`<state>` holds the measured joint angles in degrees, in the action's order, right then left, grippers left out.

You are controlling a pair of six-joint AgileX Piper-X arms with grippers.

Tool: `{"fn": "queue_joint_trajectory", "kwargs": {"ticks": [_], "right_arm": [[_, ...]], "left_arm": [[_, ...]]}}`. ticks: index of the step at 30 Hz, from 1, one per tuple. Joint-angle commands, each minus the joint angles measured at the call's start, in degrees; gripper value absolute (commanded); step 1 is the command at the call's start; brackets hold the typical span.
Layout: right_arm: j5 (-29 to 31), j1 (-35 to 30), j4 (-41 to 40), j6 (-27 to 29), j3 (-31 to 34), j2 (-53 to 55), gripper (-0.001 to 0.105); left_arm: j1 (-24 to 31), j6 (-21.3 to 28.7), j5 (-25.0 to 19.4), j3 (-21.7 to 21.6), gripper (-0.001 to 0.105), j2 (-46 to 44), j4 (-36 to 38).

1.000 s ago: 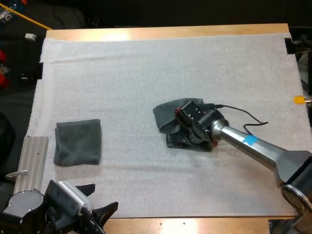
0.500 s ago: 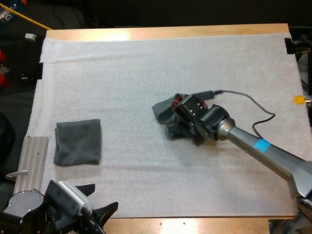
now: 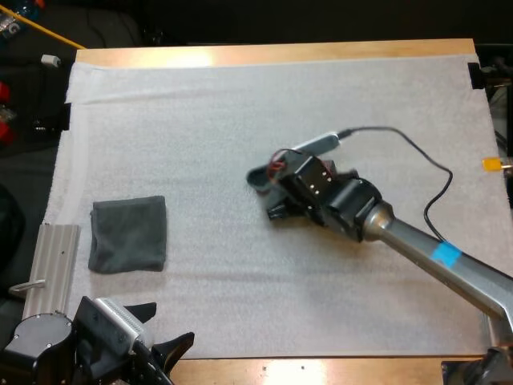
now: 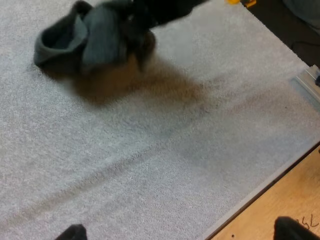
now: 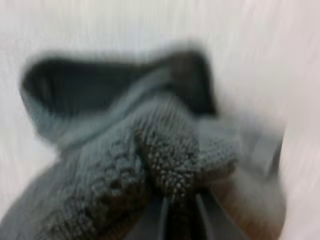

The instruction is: Pick towel from pile, fold and stack

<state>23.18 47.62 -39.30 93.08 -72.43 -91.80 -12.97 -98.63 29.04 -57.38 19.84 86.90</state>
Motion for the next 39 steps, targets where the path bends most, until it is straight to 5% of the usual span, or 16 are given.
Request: {"fn": "queue_joint_trajectory", "kwargs": {"ticks": [1, 10, 16, 23, 30, 33, 37, 39], "right_arm": [[3.41, 0.19, 2.46, 2.28, -2.40, 1.93, 0.000], [3.75, -1.33, 0.87, 4.77, -15.29, 2.78, 0.000], [0.61, 1.28, -8.11, 0.78, -11.05, 2.23, 0.000], [-6.20, 7.23, -8.01, -1.31, -2.66, 1.87, 0.000], [-12.12, 13.13, -7.44, -1.70, -1.39, 1.87, 0.002], [-13.54, 14.17, -7.61, -2.34, -1.39, 1.87, 0.020], [-14.15, 14.28, -8.68, -4.55, -1.39, 2.17, 0.062], [-12.65, 14.28, -9.35, -4.59, -1.39, 2.32, 0.069]], "left_arm": [[-0.20, -0.34, 0.38, -0.32, 0.069, -0.05, 0.58], [-0.20, -0.34, 0.38, -0.32, 0.069, -0.05, 0.58], [-0.20, -0.34, 0.38, -0.32, 0.069, -0.05, 0.58], [-0.20, -0.34, 0.38, -0.32, 0.069, -0.05, 0.58], [-0.20, -0.34, 0.38, -0.32, 0.069, -0.05, 0.58], [-0.20, -0.34, 0.38, -0.32, 0.069, -0.05, 0.58], [-0.20, -0.34, 0.38, -0.32, 0.069, -0.05, 0.58], [-0.20, -0.34, 0.38, -0.32, 0.069, -0.05, 0.58]]}}
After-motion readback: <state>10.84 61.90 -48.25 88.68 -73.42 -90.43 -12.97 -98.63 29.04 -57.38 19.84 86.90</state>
